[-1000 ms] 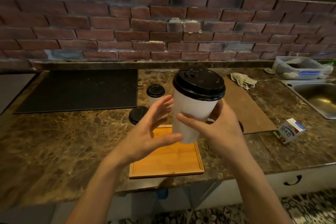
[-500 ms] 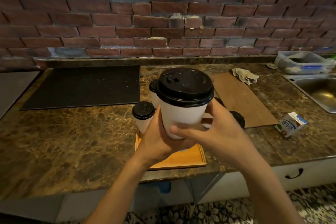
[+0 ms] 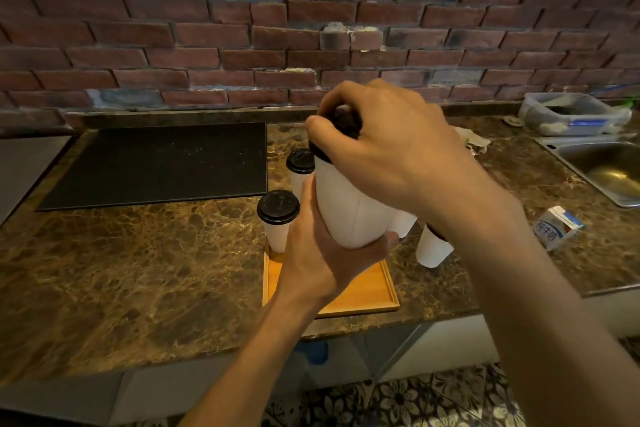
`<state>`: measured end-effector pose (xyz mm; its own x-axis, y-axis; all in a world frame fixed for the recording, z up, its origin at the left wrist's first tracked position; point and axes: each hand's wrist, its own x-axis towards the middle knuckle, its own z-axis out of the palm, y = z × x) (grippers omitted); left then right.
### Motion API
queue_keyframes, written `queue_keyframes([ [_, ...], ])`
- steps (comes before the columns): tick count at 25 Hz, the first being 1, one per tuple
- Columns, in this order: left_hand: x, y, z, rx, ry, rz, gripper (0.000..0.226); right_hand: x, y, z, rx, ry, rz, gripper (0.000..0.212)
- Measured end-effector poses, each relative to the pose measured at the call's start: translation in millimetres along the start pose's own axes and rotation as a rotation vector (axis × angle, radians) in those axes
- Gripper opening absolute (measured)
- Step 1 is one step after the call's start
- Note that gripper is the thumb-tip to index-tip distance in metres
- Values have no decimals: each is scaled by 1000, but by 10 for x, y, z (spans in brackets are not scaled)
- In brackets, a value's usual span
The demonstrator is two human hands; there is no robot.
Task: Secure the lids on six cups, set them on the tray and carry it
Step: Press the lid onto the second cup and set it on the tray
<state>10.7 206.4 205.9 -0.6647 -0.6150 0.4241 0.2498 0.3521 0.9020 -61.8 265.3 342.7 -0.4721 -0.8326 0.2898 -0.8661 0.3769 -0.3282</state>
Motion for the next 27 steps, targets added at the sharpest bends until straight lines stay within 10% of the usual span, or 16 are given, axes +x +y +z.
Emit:
queue_keyframes([
  [8,230,-57,-296,-234,-349,-94,88,144,251,-123,444,-242,-367,23],
  [15,257,-26,-97,18,-40,20,85,166,-56,181,-199,144,99,34],
  [21,359,95,-422,-203,-424,-138,83,208,294,-238,585,-282,-475,26],
  [27,371,132,-240,-182,-186,-62,81,214,140,-110,283,-20,-106,32],
])
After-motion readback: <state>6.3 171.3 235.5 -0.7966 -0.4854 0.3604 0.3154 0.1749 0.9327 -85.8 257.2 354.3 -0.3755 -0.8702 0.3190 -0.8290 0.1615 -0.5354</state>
